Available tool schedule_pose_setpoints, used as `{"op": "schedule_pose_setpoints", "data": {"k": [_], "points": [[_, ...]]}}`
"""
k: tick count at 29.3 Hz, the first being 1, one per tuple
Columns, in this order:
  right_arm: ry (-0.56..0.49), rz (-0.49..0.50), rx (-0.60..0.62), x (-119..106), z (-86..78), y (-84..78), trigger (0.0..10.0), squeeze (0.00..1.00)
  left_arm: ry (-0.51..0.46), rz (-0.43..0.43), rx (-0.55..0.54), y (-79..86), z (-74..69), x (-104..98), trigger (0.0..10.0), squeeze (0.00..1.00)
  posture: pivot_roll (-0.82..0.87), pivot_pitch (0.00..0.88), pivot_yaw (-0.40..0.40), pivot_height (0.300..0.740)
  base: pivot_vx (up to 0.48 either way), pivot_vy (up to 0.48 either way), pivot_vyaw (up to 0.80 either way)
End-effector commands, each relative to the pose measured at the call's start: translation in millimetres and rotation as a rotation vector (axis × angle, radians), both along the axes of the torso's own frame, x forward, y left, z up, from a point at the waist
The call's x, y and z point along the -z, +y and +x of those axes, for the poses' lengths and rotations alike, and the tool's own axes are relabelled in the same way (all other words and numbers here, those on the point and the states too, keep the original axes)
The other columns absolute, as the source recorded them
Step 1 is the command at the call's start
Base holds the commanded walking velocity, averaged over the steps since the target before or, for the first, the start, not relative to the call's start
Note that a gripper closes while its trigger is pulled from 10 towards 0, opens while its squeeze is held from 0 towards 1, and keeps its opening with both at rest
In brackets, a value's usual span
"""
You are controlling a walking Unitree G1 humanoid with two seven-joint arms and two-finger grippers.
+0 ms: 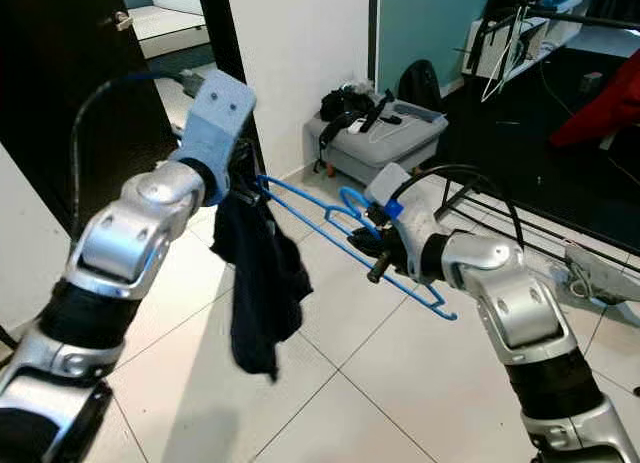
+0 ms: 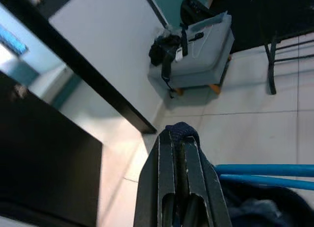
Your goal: Hang hanger
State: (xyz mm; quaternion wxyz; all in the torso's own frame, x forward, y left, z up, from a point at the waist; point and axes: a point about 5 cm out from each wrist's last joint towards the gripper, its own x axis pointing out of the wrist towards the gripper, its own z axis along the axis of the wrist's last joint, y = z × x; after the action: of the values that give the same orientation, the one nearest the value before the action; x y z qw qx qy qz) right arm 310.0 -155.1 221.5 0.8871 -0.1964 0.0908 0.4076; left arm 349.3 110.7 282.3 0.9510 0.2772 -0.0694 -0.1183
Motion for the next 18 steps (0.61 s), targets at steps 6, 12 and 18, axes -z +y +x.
{"op": "schedule_pose_setpoints", "data": {"k": [6,12,18], "points": [[0.001,0.047,-0.036,-4.6,-2.0,10.1,10.0,0.00,-0.154,0.115,0.044,-5.3,-4.8,-7.2,10.0,0.00,-0.07,0.000,0.057,0.740,0.000,0.000,0.00],[0.007,0.046,-0.036,-4.5,-1.9,9.7,10.0,0.00,-0.185,0.142,0.066,-7.0,-5.4,-7.1,10.0,0.00,-0.07,0.000,0.053,0.740,0.000,0.000,0.00],[0.009,0.046,-0.039,-4.6,-2.1,10.1,10.0,0.00,-0.207,0.198,0.101,-10.2,-7.1,-3.6,10.0,0.00,-0.07,0.000,0.053,0.740,0.000,0.000,0.00]]}}
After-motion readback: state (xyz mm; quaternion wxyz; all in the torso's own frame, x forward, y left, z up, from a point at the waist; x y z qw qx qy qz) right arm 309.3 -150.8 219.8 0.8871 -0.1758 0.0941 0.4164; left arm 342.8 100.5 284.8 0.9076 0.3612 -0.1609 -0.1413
